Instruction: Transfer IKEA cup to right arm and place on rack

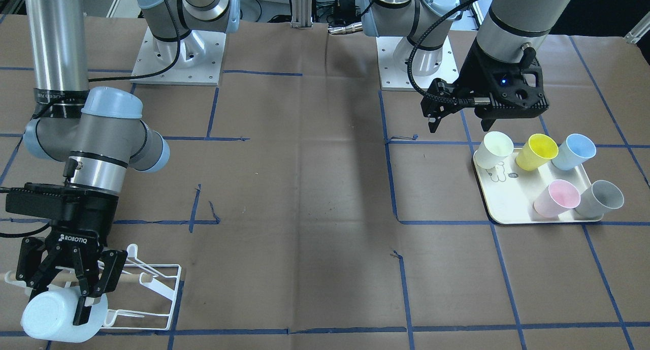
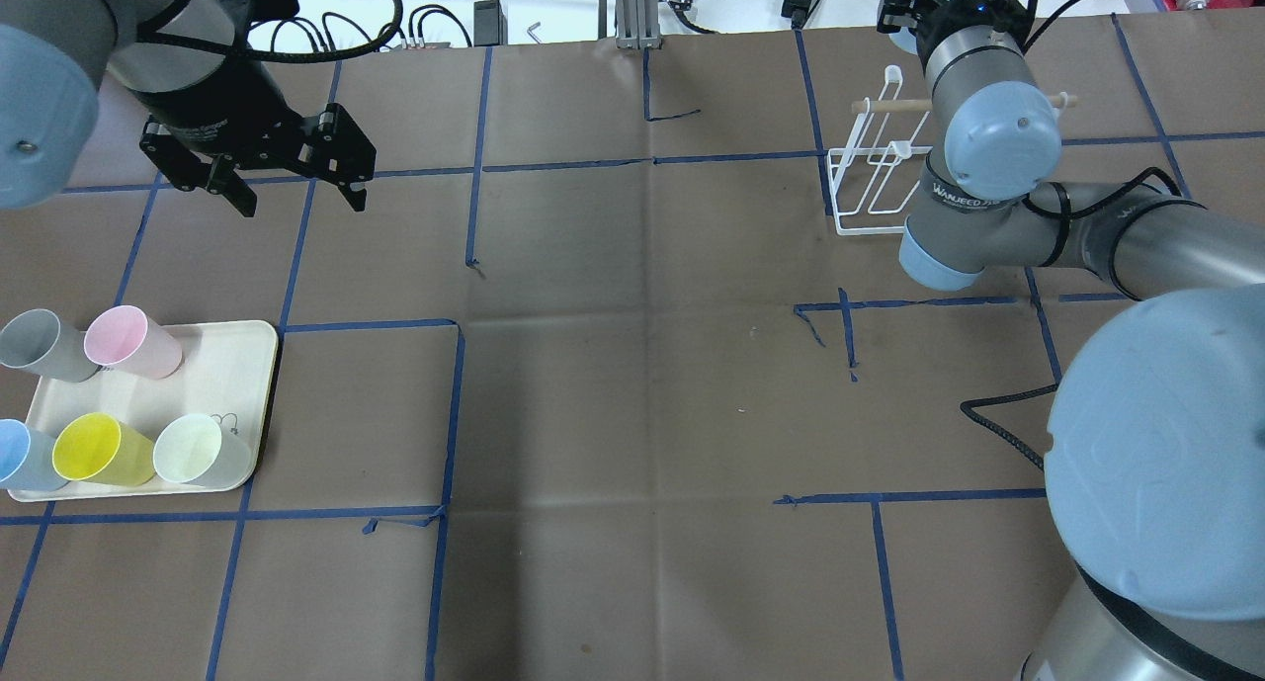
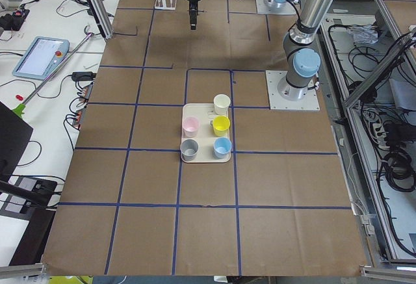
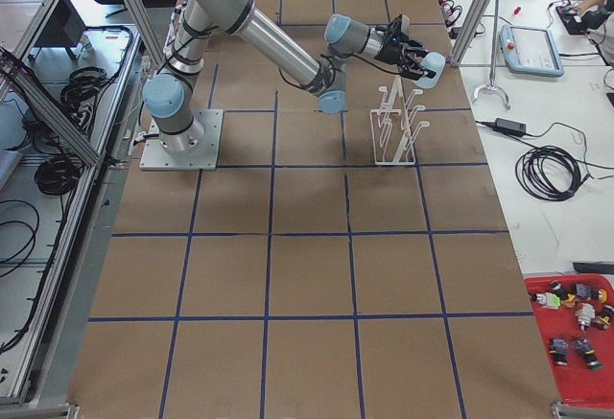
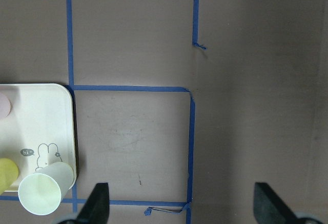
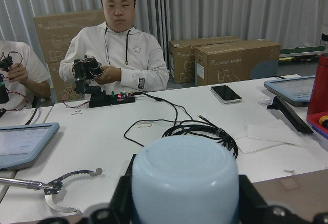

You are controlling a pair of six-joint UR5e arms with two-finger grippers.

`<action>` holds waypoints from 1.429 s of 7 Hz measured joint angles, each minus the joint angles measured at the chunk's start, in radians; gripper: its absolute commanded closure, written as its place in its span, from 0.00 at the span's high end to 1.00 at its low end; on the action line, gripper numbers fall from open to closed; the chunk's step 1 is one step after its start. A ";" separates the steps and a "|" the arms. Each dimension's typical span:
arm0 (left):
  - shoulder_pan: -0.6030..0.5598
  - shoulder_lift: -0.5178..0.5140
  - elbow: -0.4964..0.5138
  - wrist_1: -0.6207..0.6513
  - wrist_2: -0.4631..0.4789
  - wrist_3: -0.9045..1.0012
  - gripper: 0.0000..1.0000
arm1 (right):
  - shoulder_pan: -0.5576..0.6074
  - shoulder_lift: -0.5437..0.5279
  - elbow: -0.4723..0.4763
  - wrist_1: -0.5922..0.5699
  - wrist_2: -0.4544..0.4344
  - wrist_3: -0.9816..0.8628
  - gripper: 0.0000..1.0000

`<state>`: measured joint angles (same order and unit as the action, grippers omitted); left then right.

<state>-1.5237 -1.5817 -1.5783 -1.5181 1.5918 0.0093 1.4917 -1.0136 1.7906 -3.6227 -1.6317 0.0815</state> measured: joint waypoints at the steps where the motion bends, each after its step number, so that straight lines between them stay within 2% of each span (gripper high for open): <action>1: -0.002 -0.002 0.000 0.003 -0.009 -0.010 1.00 | 0.002 0.016 -0.007 -0.008 0.000 0.000 0.09; 5: -0.003 -0.001 0.000 0.006 -0.024 -0.017 1.00 | 0.012 0.072 -0.005 -0.061 0.000 0.000 0.10; 6: -0.003 -0.001 0.000 0.006 -0.024 -0.017 1.00 | 0.015 0.075 0.005 -0.064 0.000 0.002 0.13; 7: -0.002 0.002 -0.002 0.006 -0.023 -0.012 1.00 | 0.015 0.078 0.018 -0.063 0.002 0.005 0.40; 8: 0.005 0.009 -0.009 0.005 -0.022 0.002 1.00 | 0.015 0.079 0.025 -0.061 0.003 0.004 0.94; 9: 0.030 0.029 -0.032 0.004 -0.020 0.034 1.00 | 0.015 0.078 0.027 -0.060 0.003 -0.001 1.00; 10: 0.082 0.068 -0.078 0.005 -0.019 0.094 1.00 | 0.015 0.076 0.027 -0.058 0.002 -0.003 1.00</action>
<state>-1.4419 -1.5139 -1.6566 -1.5132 1.5725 0.1032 1.5070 -0.9371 1.8173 -3.6807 -1.6298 0.0782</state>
